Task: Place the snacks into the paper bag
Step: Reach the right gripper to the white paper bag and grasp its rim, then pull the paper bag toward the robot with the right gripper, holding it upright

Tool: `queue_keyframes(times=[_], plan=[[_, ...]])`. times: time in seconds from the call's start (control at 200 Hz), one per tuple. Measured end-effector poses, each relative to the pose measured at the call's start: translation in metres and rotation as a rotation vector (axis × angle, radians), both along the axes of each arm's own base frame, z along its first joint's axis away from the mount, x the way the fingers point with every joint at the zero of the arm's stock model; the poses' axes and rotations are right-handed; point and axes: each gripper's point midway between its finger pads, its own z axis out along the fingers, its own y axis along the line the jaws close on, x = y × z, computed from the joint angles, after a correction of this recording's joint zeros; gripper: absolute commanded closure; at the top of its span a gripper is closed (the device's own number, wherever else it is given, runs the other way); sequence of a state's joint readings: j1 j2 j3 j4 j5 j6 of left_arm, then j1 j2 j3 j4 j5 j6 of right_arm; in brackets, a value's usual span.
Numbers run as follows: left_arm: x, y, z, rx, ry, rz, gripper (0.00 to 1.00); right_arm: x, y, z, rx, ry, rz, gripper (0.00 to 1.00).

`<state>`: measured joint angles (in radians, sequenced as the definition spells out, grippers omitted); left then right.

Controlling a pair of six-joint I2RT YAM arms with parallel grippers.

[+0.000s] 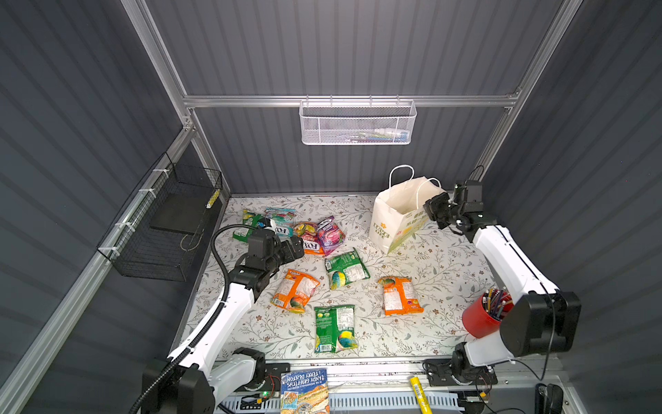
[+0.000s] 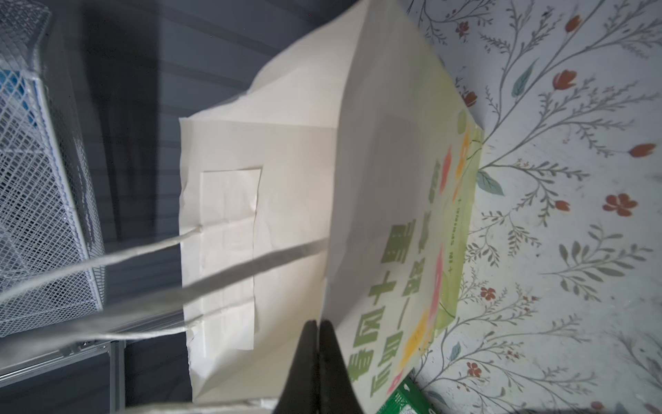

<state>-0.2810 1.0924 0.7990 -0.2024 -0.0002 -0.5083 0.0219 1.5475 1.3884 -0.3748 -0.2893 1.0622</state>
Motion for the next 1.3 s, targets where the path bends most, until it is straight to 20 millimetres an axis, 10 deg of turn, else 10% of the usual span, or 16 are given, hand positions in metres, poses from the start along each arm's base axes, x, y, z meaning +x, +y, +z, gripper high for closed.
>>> queue_keyframes(times=[0.195,0.46,0.745,0.93,1.296], plan=[[0.0,0.0,-0.001,0.001,0.002,0.0,0.0,0.025,-0.016,0.002,-0.011,0.008,0.172,1.0],[0.003,-0.001,-0.009,0.007,0.023,0.0,0.0,0.031,-0.006,0.011,-0.06,0.019,0.293,0.67],[0.003,-0.001,-0.01,0.007,0.025,0.0,0.0,-0.018,-0.012,0.072,-0.24,-0.086,0.162,0.3],[0.002,-0.001,-0.007,0.005,0.018,-0.002,0.0,-0.046,0.022,0.112,-0.446,-0.203,0.111,0.05],[-0.001,-0.001,-0.002,0.001,0.004,-0.002,0.0,0.01,0.023,0.008,-0.671,0.101,-0.056,0.22]])
